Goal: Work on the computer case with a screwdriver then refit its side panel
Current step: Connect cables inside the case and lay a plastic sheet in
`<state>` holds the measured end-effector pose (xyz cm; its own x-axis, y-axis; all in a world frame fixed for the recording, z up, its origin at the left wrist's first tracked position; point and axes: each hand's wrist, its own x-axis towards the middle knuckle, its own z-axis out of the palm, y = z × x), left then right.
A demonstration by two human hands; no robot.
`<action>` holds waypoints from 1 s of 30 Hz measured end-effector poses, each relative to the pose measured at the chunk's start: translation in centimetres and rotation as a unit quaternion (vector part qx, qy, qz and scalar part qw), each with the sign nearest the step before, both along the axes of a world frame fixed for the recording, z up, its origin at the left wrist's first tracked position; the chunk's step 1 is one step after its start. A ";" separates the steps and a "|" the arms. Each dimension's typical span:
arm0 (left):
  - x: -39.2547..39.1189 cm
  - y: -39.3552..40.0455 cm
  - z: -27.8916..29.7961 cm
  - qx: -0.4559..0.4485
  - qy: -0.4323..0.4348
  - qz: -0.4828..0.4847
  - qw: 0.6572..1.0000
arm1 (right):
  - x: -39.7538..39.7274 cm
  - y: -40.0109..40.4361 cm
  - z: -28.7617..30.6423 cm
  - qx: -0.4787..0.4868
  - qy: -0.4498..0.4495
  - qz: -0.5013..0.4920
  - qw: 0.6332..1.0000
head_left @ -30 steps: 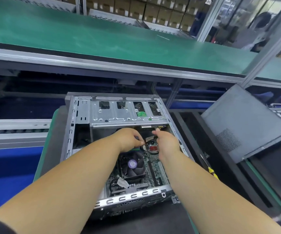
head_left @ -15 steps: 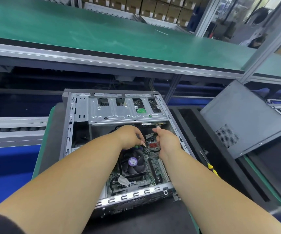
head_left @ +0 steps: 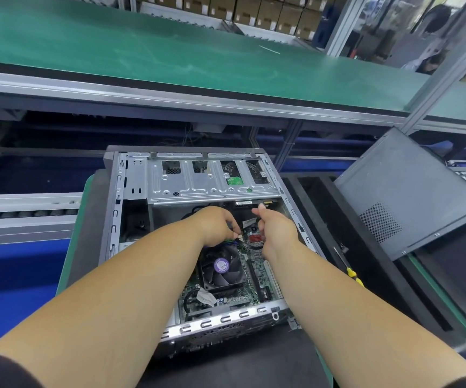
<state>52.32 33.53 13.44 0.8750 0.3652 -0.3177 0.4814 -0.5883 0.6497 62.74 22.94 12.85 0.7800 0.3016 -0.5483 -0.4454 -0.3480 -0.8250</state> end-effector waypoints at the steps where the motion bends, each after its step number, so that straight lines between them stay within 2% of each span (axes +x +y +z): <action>1: 0.0 0.0 0.0 -0.003 -0.005 0.004 1.000 | 0.0 -0.1 -0.1 0.006 -0.002 0.003 1.000; 5: -0.2 -0.2 0.1 -0.010 -0.054 0.045 0.997 | -0.1 -0.3 0.3 -0.003 -0.036 0.027 0.999; 8: -0.4 -0.3 0.2 -0.015 -0.082 0.061 0.995 | -0.7 -0.9 0.5 -0.055 -0.149 0.081 0.984; 11: -0.6 -0.4 0.3 -0.019 -0.080 0.059 0.995 | -2.2 -1.7 0.5 -0.165 -0.277 0.144 0.936; 14: -0.5 -0.5 0.3 -0.014 -0.070 0.059 0.996 | -3.7 -2.1 1.2 -0.179 -0.442 0.149 0.866; 16: -0.5 -0.5 0.4 -0.008 -0.064 0.062 0.996 | -4.1 -2.3 1.6 -0.186 -0.510 0.157 0.825; 18: -0.5 -0.5 0.4 -0.002 -0.057 0.065 0.996 | -4.1 -2.4 1.9 -0.185 -0.510 0.165 0.824; 22: -0.5 -0.6 0.6 0.006 -0.054 0.064 0.996 | -3.7 -2.3 2.0 -0.092 -0.401 0.215 0.886; 27: -0.6 -0.5 0.7 0.008 -0.050 0.070 0.996 | -3.8 -2.3 1.7 -0.065 -0.410 0.247 0.876; 30: -0.6 -0.5 0.7 0.016 -0.045 0.070 0.996 | -3.7 -2.2 1.5 -0.047 -0.398 0.245 0.883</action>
